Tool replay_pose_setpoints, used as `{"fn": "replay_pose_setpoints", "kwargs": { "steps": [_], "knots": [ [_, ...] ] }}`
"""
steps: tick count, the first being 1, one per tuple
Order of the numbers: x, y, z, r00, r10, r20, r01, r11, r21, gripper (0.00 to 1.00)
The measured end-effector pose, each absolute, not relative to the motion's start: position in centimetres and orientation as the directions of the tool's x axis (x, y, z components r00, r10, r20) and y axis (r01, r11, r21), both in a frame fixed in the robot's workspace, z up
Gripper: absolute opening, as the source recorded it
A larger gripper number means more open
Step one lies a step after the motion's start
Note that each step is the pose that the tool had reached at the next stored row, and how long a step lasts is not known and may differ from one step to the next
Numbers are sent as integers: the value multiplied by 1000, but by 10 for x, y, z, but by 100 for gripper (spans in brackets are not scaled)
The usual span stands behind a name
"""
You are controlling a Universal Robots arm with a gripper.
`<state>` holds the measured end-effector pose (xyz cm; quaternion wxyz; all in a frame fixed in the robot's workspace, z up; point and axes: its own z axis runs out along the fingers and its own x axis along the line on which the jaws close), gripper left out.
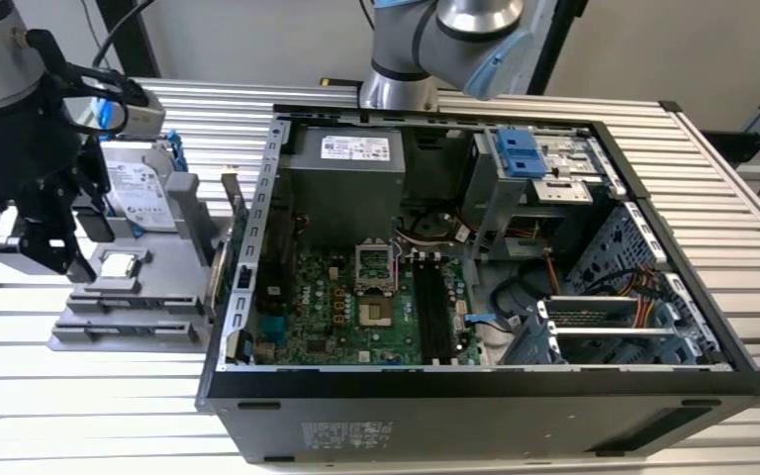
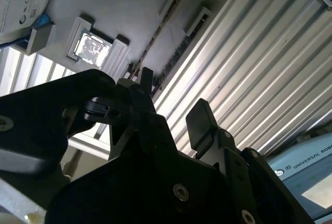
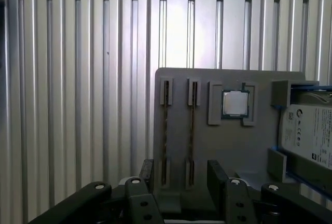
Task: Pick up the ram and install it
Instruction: 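Pick up the ram and move it above insertion slot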
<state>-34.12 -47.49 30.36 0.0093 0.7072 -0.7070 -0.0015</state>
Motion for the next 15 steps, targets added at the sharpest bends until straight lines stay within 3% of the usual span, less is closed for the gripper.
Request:
{"fn": "replay_pose_setpoints", "kwargs": {
  "steps": [15],
  "knots": [
    [-341, -475, 287, 0, -1000, 11, -1000, 0, 15, 100]
  ]
}}
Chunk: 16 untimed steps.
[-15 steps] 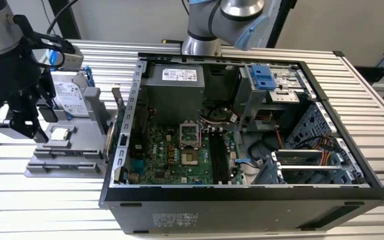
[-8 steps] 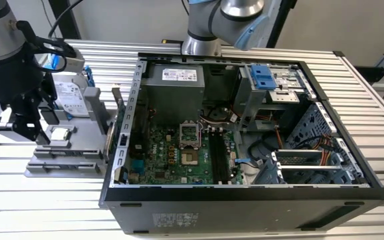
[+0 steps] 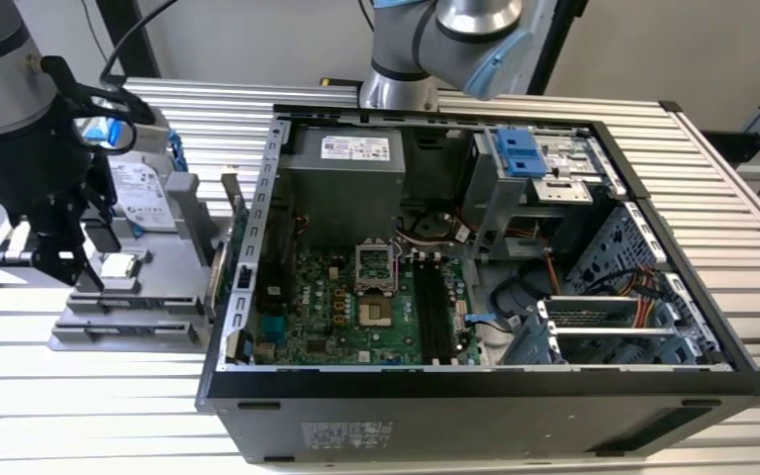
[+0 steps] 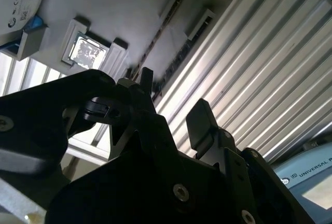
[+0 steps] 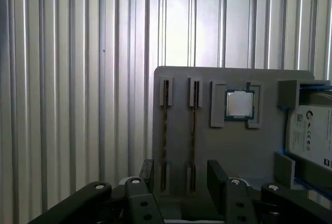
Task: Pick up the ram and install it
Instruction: 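Pick up the ram and move it above insertion slot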
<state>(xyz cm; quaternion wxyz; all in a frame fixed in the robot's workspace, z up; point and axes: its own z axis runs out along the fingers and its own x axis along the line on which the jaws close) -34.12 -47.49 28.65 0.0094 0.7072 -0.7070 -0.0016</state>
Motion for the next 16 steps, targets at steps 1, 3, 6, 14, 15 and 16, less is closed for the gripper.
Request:
{"fn": "replay_pose_setpoints", "kwargs": {
  "steps": [1, 3, 6, 14, 15, 16],
  "knots": [
    [-341, -475, 285, 0, -1000, 11, -1000, 0, 15, 100],
    [-341, -475, 283, 0, -1000, 11, -1000, 0, 15, 100],
    [-341, -475, 279, 0, -1000, 11, -1000, 0, 15, 100],
    [-341, -475, 271, 4, -1000, 11, -1000, -4, 15, 100],
    [-341, -475, 270, 4, -1000, 11, -1000, -4, 15, 100],
    [-341, -475, 269, 4, -1000, 11, -1000, -4, 15, 100]
  ]
}}
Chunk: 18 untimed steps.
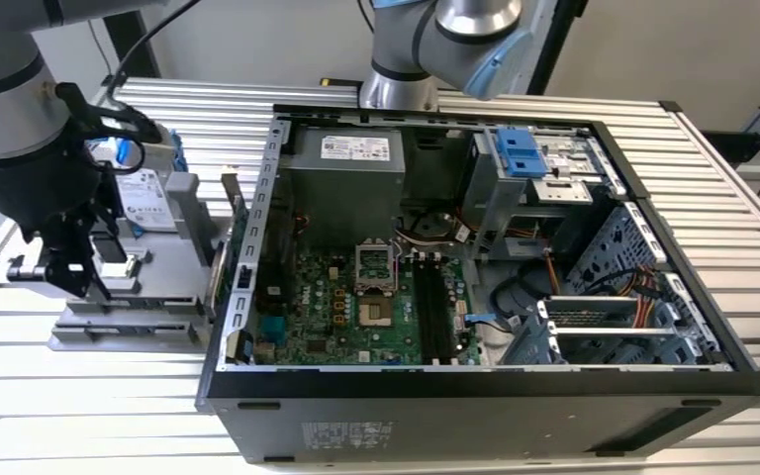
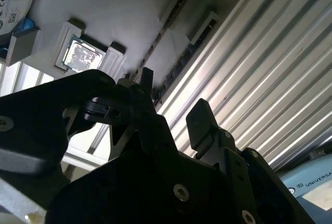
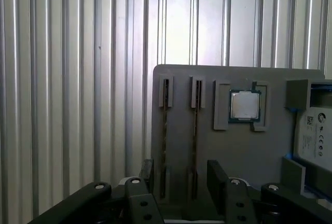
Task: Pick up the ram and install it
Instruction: 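Pick up the ram and move it above insertion slot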
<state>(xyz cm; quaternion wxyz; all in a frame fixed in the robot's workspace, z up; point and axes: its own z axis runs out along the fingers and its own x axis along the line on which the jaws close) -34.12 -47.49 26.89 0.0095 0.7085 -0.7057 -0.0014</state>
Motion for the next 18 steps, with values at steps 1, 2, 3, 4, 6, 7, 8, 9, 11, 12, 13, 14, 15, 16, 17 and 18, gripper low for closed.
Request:
{"fn": "replay_pose_setpoints", "kwargs": {
  "steps": [1, 2, 3, 4, 6, 7, 8, 9, 11, 12, 13, 14, 15, 16, 17, 18],
  "knots": [
    [-341, -475, 268, 4, -1000, 12, -1000, -4, 15, 100],
    [-341, -475, 267, 4, -1000, 12, -1000, -4, 16, 100],
    [-341, -475, 266, 4, -1000, 12, -1000, -4, 16, 100],
    [-341, -475, 265, 4, -1000, 12, -1000, -4, 16, 100],
    [-341, -476, 264, 4, -1000, 12, -1000, -4, 17, 100],
    [-341, -476, 263, 4, -1000, 12, -1000, -4, 17, 100],
    [-341, -477, 262, 4, -1000, 12, -1000, -4, 17, 100],
    [-341, -477, 261, 4, -1000, 12, -1000, -4, 17, 100],
    [-341, -478, 259, 4, -1000, 12, -1000, -4, 17, 100],
    [-341, -478, 258, 4, -1000, 12, -1000, -4, 17, 100],
    [-341, -478, 256, 4, -1000, 12, -1000, -4, 17, 100],
    [-341, -478, 255, 4, -1000, 12, -1000, -4, 17, 100],
    [-341, -478, 254, 4, -1000, 12, -1000, -4, 17, 100],
    [-341, -478, 252, 4, -1000, 12, -1000, -4, 17, 100],
    [-341, -478, 250, 4, -1000, 12, -1000, -4, 17, 100],
    [-341, -478, 249, 4, -1000, 12, -1000, -4, 17, 100]
  ]
}}
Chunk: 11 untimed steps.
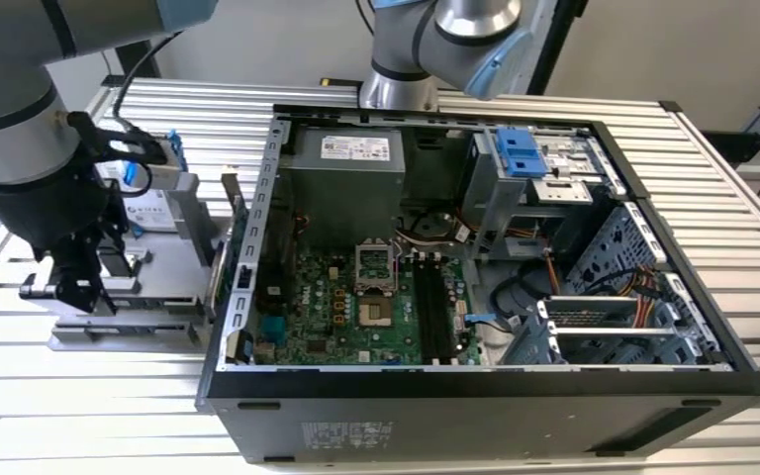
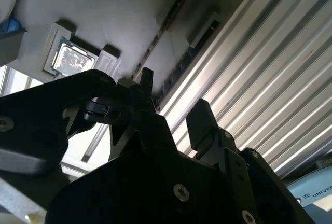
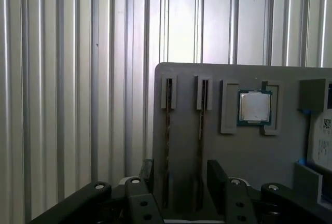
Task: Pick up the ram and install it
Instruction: 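Pick up the ram and move it above insertion slot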
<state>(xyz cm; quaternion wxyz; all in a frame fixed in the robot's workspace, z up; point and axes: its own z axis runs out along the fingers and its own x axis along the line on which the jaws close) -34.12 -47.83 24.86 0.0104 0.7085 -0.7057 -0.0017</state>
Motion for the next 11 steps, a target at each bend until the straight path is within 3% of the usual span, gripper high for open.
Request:
{"fn": "replay_pose_setpoints", "kwargs": {
  "steps": [11],
  "knots": [
    [-341, -478, 230, -14, -1000, 12, -1000, 14, 17, 100]
  ]
}}
